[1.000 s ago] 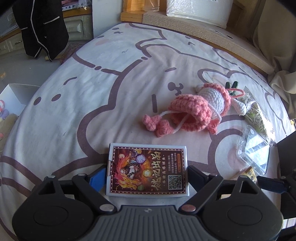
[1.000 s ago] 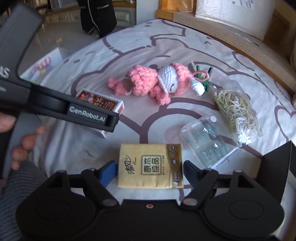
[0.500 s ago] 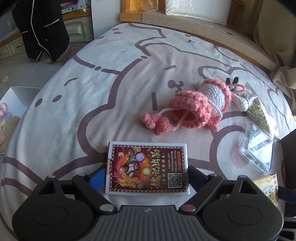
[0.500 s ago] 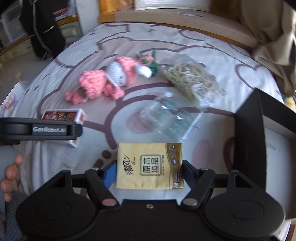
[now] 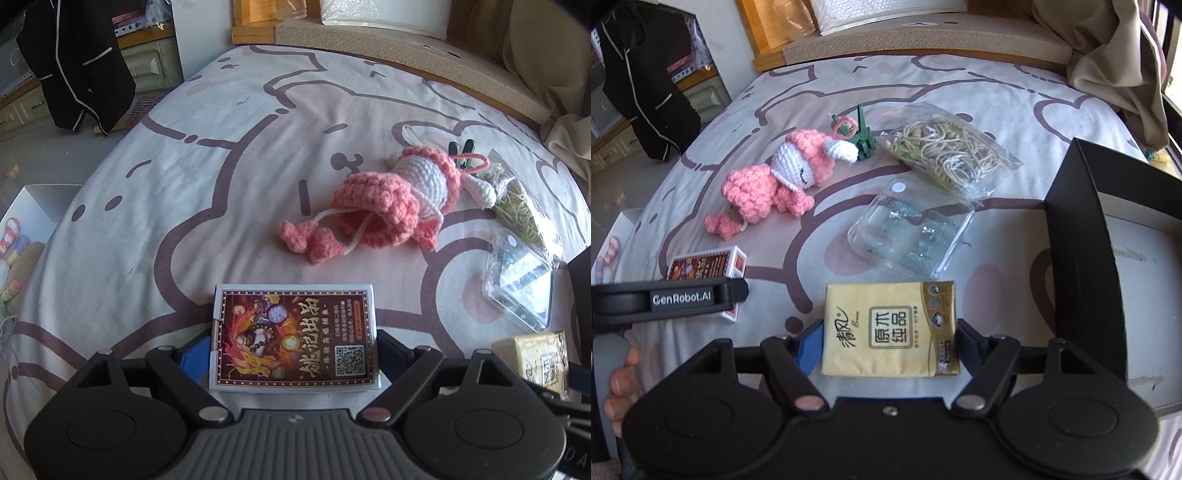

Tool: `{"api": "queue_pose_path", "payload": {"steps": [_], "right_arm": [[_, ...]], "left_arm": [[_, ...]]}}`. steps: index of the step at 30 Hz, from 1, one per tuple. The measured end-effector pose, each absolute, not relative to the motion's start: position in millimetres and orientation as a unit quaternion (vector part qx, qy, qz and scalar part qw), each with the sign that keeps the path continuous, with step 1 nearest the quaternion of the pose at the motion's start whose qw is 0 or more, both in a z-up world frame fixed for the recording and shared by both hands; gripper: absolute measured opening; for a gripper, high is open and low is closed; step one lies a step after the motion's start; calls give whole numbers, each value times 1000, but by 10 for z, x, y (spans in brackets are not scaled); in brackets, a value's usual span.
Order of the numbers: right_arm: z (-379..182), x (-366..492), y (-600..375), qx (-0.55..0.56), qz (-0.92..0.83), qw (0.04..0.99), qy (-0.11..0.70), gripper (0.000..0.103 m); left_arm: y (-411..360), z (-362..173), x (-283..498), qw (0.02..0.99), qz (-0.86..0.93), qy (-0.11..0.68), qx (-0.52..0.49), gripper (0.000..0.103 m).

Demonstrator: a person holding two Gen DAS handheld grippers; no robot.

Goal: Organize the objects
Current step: 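Grasp the red card box with the left gripper while the right gripper grasps the yellow tissue pack, then carry the card box and tissue pack over the black box with both tools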

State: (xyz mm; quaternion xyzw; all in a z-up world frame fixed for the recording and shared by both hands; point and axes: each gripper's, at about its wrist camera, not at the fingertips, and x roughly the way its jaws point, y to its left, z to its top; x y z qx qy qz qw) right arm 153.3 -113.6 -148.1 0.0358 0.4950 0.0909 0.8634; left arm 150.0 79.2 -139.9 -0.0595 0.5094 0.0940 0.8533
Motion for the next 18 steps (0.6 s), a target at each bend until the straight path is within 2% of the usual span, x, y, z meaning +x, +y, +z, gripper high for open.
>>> {"api": "queue_pose_path", "payload": {"steps": [18], "right_arm": [[-1126, 1361, -1308, 54, 81, 880, 465, 73]], "left_arm": [[543, -937, 1105, 871, 59, 485, -39, 88]]}}
